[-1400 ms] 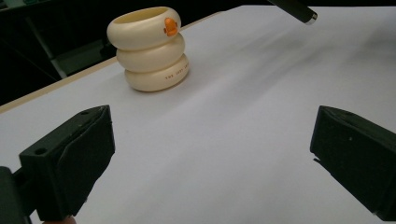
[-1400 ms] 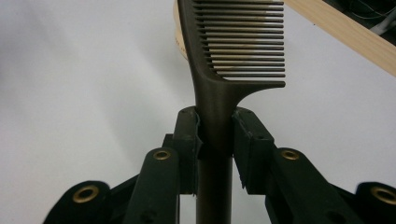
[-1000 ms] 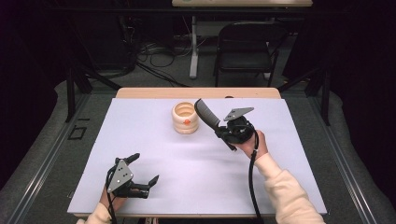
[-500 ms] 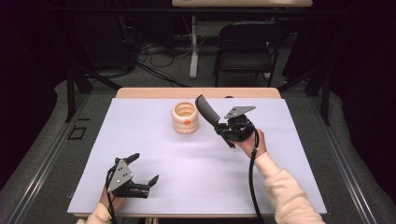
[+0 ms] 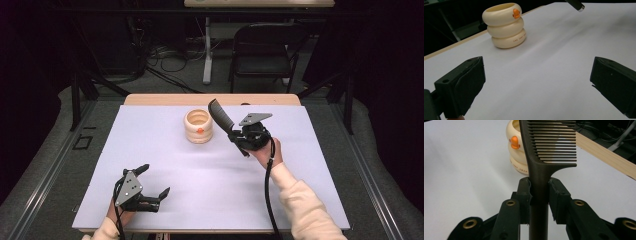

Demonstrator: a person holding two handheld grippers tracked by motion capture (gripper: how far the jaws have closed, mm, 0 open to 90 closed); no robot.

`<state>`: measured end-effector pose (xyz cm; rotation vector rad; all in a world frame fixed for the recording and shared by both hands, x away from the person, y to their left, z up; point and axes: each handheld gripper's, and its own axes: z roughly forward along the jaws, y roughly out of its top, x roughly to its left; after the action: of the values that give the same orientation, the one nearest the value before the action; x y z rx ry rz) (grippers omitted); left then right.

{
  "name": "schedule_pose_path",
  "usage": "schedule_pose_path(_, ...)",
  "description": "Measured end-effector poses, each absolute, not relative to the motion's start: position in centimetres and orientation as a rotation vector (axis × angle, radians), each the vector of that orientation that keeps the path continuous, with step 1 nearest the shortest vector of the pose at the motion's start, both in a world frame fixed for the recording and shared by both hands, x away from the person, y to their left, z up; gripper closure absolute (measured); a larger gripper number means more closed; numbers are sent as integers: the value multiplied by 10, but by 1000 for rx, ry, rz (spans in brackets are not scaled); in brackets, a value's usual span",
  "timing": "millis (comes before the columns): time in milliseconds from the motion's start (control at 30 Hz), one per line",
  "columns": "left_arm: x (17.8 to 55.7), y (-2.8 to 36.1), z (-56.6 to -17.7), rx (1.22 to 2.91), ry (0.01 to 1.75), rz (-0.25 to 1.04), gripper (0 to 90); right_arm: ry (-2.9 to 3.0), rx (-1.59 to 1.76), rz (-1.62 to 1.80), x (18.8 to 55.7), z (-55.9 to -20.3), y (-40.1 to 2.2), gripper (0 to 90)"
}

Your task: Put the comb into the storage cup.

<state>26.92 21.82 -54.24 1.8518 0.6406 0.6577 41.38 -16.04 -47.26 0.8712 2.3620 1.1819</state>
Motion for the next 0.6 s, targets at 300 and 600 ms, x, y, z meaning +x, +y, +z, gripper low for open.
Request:
schedule_pose_path(300,270,218,-542,1854,641,660,0,2353,867,1182,415,-473,-156,724)
schedule_pose_path(600,270,218,-542,1854,642,658,0,2337,855,1189,416,-467,-153,724)
